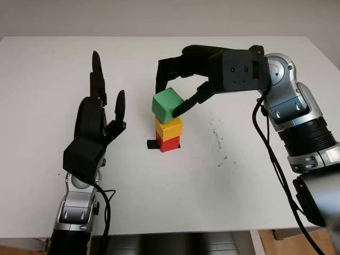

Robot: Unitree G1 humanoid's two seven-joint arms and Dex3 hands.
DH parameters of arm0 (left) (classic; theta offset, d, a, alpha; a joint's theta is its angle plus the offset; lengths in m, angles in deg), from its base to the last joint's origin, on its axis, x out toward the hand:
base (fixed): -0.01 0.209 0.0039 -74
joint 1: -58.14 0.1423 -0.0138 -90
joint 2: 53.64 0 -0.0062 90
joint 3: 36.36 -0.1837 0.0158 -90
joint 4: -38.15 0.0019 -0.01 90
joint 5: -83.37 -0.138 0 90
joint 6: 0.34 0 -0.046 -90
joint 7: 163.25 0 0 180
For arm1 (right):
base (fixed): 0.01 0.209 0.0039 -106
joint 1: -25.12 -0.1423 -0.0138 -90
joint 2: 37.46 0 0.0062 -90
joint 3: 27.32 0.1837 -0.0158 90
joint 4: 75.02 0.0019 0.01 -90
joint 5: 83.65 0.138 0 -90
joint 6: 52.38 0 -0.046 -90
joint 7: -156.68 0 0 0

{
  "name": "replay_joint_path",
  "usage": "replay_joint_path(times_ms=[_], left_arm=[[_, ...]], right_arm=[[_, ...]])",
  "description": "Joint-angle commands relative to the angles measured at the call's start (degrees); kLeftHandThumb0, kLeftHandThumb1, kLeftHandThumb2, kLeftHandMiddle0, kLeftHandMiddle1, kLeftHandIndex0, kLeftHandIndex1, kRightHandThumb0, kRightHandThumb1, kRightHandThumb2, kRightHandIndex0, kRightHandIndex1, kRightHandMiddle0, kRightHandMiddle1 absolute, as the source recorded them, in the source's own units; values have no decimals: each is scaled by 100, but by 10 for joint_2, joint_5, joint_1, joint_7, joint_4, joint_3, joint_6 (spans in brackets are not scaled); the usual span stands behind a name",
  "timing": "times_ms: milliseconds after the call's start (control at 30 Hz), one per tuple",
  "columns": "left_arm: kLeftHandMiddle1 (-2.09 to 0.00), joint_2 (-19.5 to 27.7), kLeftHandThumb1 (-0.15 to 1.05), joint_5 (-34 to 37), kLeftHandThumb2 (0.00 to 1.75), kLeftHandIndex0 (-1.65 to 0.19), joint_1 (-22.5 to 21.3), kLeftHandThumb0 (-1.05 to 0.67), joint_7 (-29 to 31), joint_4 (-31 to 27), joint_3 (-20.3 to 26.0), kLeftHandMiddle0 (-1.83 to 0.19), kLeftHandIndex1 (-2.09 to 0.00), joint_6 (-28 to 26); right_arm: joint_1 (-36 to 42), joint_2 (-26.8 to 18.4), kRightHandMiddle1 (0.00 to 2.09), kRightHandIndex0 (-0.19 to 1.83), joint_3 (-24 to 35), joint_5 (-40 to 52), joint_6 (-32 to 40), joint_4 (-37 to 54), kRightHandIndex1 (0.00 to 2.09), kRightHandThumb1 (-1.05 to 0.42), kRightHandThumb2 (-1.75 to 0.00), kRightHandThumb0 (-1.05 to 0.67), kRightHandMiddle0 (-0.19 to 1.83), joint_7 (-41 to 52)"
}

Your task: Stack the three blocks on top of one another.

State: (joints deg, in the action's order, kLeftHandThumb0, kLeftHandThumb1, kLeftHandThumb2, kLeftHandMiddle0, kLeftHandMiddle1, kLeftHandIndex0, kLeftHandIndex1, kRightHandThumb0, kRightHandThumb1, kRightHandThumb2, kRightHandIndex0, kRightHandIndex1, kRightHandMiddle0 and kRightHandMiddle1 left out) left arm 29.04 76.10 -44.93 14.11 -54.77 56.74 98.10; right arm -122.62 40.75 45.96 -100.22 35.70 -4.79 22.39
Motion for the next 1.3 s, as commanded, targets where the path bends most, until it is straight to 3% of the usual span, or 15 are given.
replay_joint_path(times_ms=[0,1267], left_arm=[[-5,1,105,-4,70,19,10,-79,-1,-11,0,19,0,-1],[-5,-1,105,-16,71,19,11,-79,-10,-6,1,16,-4,3]], right_arm=[[3,3,149,39,0,1,2,8,7,-96,-5,-50,35,-2],[7,-7,150,39,0,-16,17,11,6,-96,-5,-51,34,4]])
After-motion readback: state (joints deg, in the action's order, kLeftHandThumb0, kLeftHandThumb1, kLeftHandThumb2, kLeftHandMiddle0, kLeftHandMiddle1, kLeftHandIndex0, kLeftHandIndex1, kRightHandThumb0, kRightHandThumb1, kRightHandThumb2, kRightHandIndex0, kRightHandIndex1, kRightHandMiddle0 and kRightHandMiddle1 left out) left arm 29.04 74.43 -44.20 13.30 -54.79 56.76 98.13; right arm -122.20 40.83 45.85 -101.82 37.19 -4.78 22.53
